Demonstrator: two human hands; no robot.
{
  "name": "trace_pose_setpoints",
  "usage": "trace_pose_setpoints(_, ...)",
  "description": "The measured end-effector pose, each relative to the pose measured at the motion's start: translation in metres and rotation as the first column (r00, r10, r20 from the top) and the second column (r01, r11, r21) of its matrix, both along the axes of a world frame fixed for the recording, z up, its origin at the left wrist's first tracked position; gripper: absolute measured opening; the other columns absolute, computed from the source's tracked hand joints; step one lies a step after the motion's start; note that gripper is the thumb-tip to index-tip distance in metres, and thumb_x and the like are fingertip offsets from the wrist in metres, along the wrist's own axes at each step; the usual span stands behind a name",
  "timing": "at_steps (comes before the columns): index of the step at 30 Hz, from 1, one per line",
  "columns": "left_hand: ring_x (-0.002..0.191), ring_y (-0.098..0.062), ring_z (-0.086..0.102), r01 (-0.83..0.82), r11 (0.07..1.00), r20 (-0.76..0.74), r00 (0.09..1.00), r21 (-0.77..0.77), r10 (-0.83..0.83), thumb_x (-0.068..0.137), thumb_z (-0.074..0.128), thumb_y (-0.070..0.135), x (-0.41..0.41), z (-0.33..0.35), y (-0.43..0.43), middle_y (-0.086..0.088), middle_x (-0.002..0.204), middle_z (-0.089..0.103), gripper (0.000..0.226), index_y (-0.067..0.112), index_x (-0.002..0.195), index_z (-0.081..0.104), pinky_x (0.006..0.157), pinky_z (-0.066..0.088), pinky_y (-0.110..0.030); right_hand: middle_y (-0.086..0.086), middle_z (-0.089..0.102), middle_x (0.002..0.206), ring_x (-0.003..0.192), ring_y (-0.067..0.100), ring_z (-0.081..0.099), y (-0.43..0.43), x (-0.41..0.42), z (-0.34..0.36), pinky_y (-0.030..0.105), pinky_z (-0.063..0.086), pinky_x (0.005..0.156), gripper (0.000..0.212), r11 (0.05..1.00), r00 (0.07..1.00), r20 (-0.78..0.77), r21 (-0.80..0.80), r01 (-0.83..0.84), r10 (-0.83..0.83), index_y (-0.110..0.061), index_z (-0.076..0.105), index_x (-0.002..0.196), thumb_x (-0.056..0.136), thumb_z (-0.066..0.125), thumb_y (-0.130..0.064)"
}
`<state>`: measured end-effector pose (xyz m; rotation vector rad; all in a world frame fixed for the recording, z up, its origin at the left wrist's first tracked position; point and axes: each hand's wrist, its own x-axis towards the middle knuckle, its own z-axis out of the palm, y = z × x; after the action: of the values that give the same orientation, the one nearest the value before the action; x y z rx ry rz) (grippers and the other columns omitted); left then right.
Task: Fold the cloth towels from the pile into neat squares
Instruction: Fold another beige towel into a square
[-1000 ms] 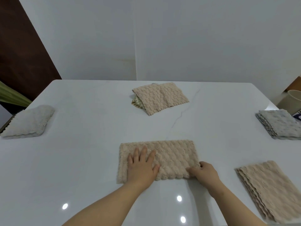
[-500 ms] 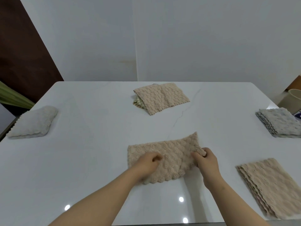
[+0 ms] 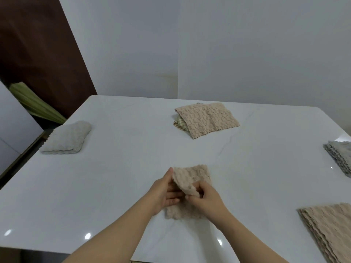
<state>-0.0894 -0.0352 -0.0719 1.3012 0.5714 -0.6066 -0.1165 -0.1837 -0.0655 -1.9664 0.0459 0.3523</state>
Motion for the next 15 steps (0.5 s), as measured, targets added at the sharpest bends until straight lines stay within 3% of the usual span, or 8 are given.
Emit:
trace_pose_setpoints(4, 0.083, -0.022, 0.067, 0.043, 0.967, 0.083, 0.994, 0.25, -0.066, 0.091, 0.056, 0.011, 0.0, -0.007, 0.001, -0.01, 0.092, 0.069, 0.014, 0.005, 0.101, 0.063, 0.067, 0.056, -0.028, -0.009, 0.056, 0.075, 0.065, 0.003, 0.049, -0.001, -0.004, -0.004, 0.008, 0.04, 0.058, 0.006, 0.994, 0.994, -0.035, 0.023, -0.106, 0.107, -0.015, 0.062, 0.079, 0.08, 0.067, -0.016)
trace_pose_setpoints(7, 0.081, -0.018, 0.063, 0.073, 0.902, 0.152, 0.977, 0.425, -0.151, 0.086, 0.06, 0.007, -0.001, -0.013, 0.003, -0.002, 0.084, 0.066, 0.012, 0.018, 0.083, 0.061, 0.07, 0.051, -0.027, -0.008, 0.063, 0.073, 0.061, -0.001, 0.051, -0.005, -0.002, -0.003, 0.009, 0.04, 0.057, 0.008, 1.0, 1.0, 0.025, 0.018, -0.001, 0.001, -0.014, 0.067, 0.076, 0.083, 0.063, -0.016)
trace_pose_setpoints(9, 0.074, -0.013, 0.059, 0.09, 0.855, 0.18, 0.961, 0.512, -0.209, 0.084, 0.062, 0.01, -0.002, -0.016, 0.005, 0.002, 0.079, 0.062, 0.014, 0.022, 0.078, 0.058, 0.063, 0.047, -0.023, -0.008, 0.06, 0.068, 0.061, 0.001, 0.051, -0.012, 0.004, -0.005, 0.009, 0.039, 0.057, 0.013, 0.989, 0.989, 0.126, -0.114, 0.091, -0.077, -0.018, 0.064, 0.071, 0.083, 0.061, -0.015)
trace_pose_setpoints(11, 0.077, -0.012, 0.056, 0.128, 0.783, 0.173, 0.942, 0.609, -0.289, 0.083, 0.065, 0.018, -0.004, -0.016, 0.005, 0.001, 0.087, 0.061, 0.011, 0.021, 0.088, 0.056, 0.065, 0.045, -0.023, -0.009, 0.058, 0.075, 0.073, 0.006, 0.054, -0.018, 0.011, -0.01, 0.011, 0.039, 0.062, 0.012, 0.954, 0.988, 0.154, -0.296, 0.056, -0.011, -0.024, 0.061, 0.077, 0.083, 0.058, -0.015)
trace_pose_setpoints(12, 0.084, -0.014, 0.057, 0.145, 0.72, 0.156, 0.93, 0.678, -0.334, 0.082, 0.066, 0.023, -0.005, -0.017, 0.006, 0.0, 0.096, 0.059, 0.022, 0.019, 0.1, 0.053, 0.069, 0.045, -0.024, -0.008, 0.056, 0.081, 0.083, 0.01, 0.054, -0.02, 0.013, -0.013, 0.016, 0.041, 0.069, 0.011, 0.926, 0.991, 0.125, -0.376, 0.01, 0.04, -0.025, 0.063, 0.085, 0.083, 0.056, -0.016)
trace_pose_setpoints(15, 0.113, -0.02, 0.049, 0.049, 0.434, 0.17, 0.876, 0.9, -0.451, 0.085, 0.061, 0.032, -0.007, -0.016, 0.005, -0.003, 0.127, 0.043, 0.057, 0.023, 0.135, 0.033, 0.081, 0.041, -0.026, -0.006, 0.052, 0.1, 0.106, 0.016, 0.048, -0.023, 0.012, -0.02, 0.02, 0.036, 0.08, 0.026, 0.86, 0.992, 0.1, -0.509, -0.019, 0.081, -0.023, 0.062, 0.11, 0.086, 0.053, -0.019)
